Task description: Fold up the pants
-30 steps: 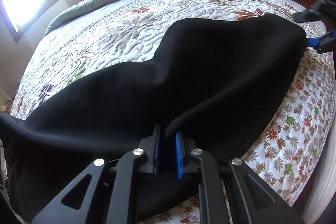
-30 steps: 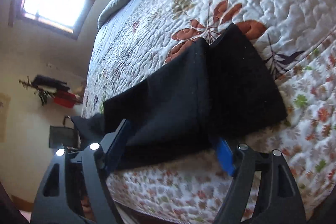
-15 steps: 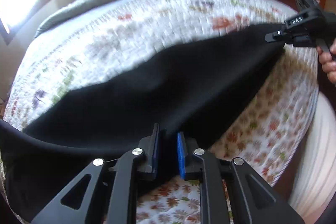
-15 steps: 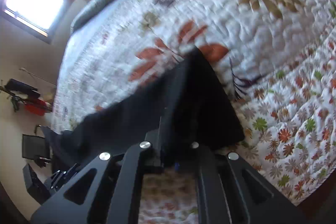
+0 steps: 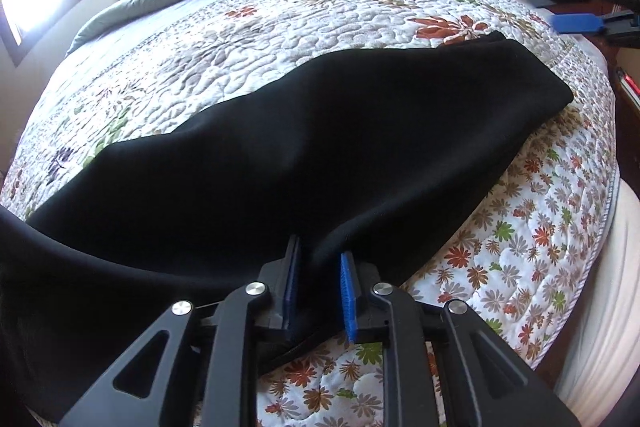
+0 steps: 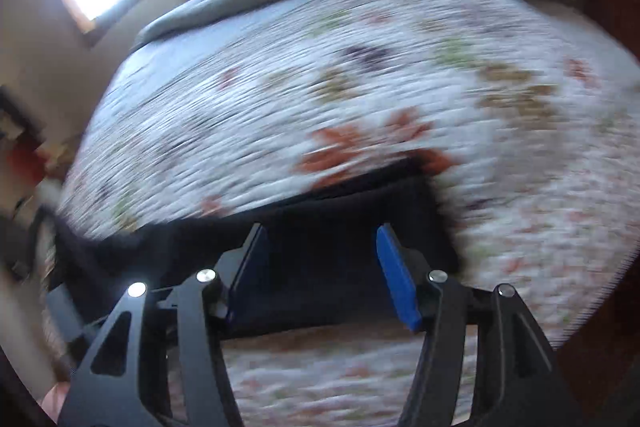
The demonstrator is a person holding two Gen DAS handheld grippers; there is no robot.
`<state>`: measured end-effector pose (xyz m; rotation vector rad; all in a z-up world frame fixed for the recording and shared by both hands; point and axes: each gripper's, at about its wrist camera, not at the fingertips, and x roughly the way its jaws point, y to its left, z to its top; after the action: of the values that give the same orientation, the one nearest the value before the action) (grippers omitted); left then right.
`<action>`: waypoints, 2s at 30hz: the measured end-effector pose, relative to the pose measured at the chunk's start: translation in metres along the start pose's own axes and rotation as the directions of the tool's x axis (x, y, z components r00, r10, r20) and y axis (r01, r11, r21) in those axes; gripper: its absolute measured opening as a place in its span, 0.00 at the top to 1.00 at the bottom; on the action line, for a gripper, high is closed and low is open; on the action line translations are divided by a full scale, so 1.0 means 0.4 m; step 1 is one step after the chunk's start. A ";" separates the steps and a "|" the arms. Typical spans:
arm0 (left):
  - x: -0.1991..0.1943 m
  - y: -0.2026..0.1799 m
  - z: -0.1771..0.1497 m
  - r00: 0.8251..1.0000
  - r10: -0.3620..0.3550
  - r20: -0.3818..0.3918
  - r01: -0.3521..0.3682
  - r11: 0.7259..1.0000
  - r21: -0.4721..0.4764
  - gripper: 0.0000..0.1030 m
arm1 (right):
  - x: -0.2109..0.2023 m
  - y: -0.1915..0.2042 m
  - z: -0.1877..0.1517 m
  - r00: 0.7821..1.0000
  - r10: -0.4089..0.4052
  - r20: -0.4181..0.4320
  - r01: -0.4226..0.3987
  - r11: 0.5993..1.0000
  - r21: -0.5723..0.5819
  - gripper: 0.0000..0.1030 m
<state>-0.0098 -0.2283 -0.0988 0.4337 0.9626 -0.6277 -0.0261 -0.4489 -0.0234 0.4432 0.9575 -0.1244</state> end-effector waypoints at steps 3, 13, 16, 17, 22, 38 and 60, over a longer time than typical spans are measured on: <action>-0.007 0.011 0.006 1.000 -0.016 -0.001 0.016 0.999 -0.033 0.80 | 0.136 0.096 -0.032 0.983 0.079 -0.165 -0.078 0.997 0.012 0.46; -0.145 0.272 -0.005 0.998 0.000 -0.061 -0.028 0.893 -0.450 0.23 | 0.275 0.138 -0.090 0.966 0.026 -0.256 -0.025 1.000 0.004 0.42; -0.127 0.364 0.016 0.989 0.032 -0.142 -0.101 0.853 -0.512 0.23 | 0.293 0.172 -0.094 0.968 -0.004 -0.252 -0.006 0.999 -0.041 0.38; -0.117 0.391 0.025 0.986 0.032 -0.164 -0.115 0.842 -0.527 0.22 | 0.295 0.179 -0.095 0.969 -0.013 -0.248 -0.001 0.999 -0.053 0.37; -0.071 0.490 0.035 0.968 0.008 -0.250 -0.161 0.783 -0.601 0.21 | 0.300 0.196 -0.103 0.971 -0.014 -0.240 0.000 0.998 -0.060 0.36; -0.175 0.426 -0.250 0.996 -0.076 0.044 0.083 0.648 -0.757 0.92 | 0.267 0.142 -0.114 0.965 -0.005 -0.262 -0.014 0.997 -0.072 0.32; -0.160 0.444 -0.254 1.000 -0.031 -0.001 0.020 0.667 -0.744 0.53 | 0.356 0.573 -0.250 0.921 0.032 -0.388 -0.198 0.896 -0.398 0.45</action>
<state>0.0186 -0.0163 -0.0840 -0.3225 1.1508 -0.2016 0.0476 -0.1871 -0.1174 0.1090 1.2918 0.2927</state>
